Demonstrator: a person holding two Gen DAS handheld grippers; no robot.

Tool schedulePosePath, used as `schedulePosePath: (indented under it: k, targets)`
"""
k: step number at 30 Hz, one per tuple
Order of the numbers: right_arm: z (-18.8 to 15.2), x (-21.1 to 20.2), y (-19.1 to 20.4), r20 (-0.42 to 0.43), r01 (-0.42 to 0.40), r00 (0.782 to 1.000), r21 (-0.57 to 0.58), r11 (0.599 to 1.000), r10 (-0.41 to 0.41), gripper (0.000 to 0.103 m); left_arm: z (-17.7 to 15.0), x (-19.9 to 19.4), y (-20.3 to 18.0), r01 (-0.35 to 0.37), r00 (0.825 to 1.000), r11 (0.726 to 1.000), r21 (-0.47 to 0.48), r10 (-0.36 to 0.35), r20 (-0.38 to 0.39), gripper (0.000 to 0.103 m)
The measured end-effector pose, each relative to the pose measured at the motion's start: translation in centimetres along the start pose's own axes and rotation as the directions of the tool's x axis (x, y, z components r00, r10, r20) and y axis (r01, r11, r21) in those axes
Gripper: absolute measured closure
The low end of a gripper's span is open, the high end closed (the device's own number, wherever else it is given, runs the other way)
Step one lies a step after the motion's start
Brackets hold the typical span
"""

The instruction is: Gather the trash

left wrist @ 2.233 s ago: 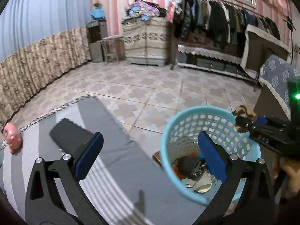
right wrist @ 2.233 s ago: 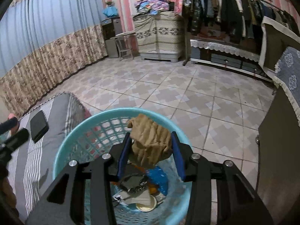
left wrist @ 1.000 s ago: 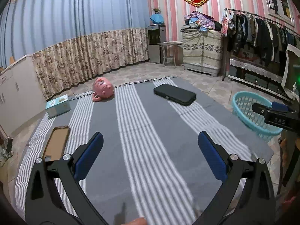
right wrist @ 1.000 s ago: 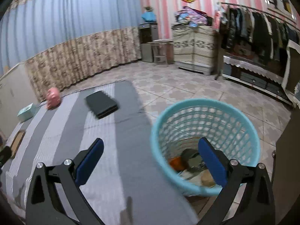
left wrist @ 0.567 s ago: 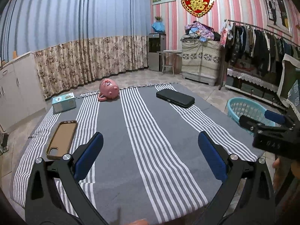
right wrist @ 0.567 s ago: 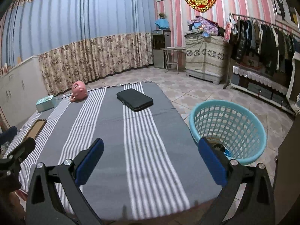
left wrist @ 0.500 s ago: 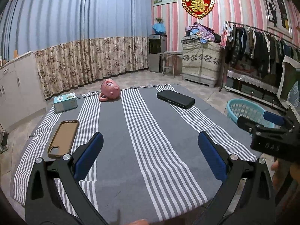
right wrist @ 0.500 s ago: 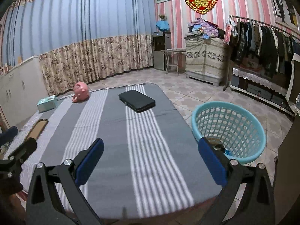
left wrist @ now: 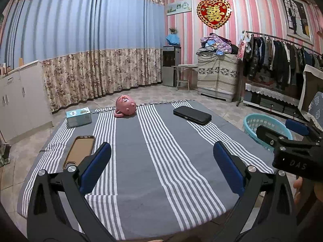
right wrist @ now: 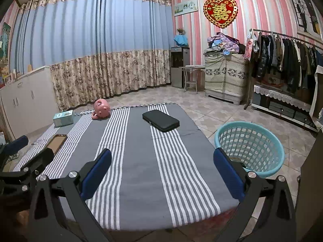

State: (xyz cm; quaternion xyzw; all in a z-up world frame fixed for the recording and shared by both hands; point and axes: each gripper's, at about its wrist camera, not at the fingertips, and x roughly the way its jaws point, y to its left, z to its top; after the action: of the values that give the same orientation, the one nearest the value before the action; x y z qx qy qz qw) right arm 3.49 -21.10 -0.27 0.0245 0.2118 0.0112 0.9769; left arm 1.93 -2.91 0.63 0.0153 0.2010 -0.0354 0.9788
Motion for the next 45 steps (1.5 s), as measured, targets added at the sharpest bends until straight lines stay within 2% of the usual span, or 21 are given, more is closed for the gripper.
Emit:
schedulePosePath:
  k: [14, 45]
  targets:
    - [0.1, -0.2, 0.8, 0.018, -0.013, 1.0, -0.022, 1.0, 0.013, 0.005, 0.2, -0.3, 1.4, -0.023, 1.0, 0.999, -0.029, 0.023, 0.018, 0.005]
    - [0.6, -0.9, 0.3, 0.048, -0.012, 0.999, -0.025, 1.0, 0.013, 0.005, 0.7, -1.2, 2.4, -0.018, 0.998, 0.998, -0.055, 0.021, 0.055, 0.005]
